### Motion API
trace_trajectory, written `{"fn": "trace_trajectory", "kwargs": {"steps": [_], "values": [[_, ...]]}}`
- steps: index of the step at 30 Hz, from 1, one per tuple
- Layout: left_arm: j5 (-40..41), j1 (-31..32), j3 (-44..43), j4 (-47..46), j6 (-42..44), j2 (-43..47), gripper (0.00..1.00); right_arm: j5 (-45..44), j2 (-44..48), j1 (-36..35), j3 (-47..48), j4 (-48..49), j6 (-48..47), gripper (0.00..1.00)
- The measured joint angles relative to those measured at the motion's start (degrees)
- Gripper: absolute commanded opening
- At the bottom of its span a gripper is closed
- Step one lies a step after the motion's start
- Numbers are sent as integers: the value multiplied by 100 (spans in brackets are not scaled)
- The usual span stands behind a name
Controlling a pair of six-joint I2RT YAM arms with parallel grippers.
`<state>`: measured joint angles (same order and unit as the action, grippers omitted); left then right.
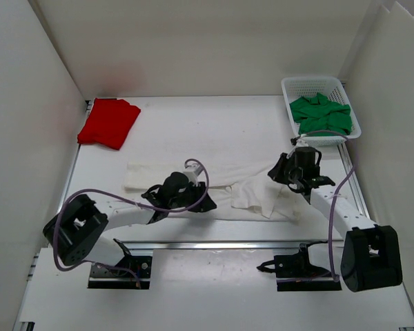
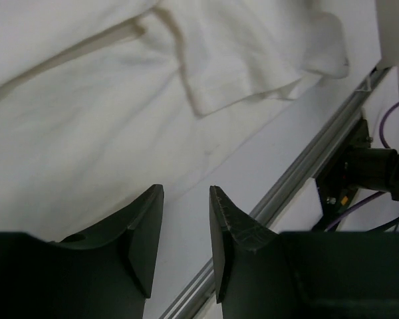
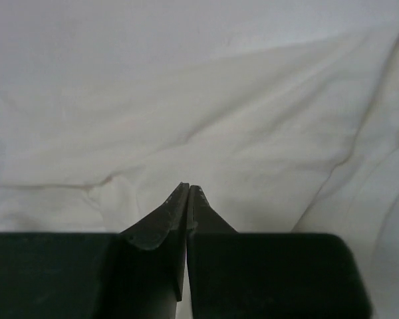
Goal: Fold and stack the t-shirts
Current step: Fold the other side of the tshirt into a rectangle
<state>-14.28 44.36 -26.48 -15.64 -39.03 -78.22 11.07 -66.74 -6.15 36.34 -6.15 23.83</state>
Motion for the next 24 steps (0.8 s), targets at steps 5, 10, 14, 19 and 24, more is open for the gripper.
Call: {"fn": "trace_trajectory", "kwargs": {"steps": [5, 10, 14, 19, 24], "values": [[262, 647, -925, -170, -72, -857, 44, 166, 107, -256, -584, -129, 151, 2], [470, 796, -1368, -369, -278, -1711, 47, 243, 509, -332, -1056, -157, 304, 5], [680, 802, -1521, -393, -396, -2166, 50, 361, 883, -343, -1220, -177, 337, 5], [824, 861, -1690, -461, -546, -2310, 48, 476, 1150, -249, -1355, -164, 339, 6], [859, 920, -1853, -564, -695, -2544, 36, 507, 1182, -234, -1484, -157, 339, 6]]}}
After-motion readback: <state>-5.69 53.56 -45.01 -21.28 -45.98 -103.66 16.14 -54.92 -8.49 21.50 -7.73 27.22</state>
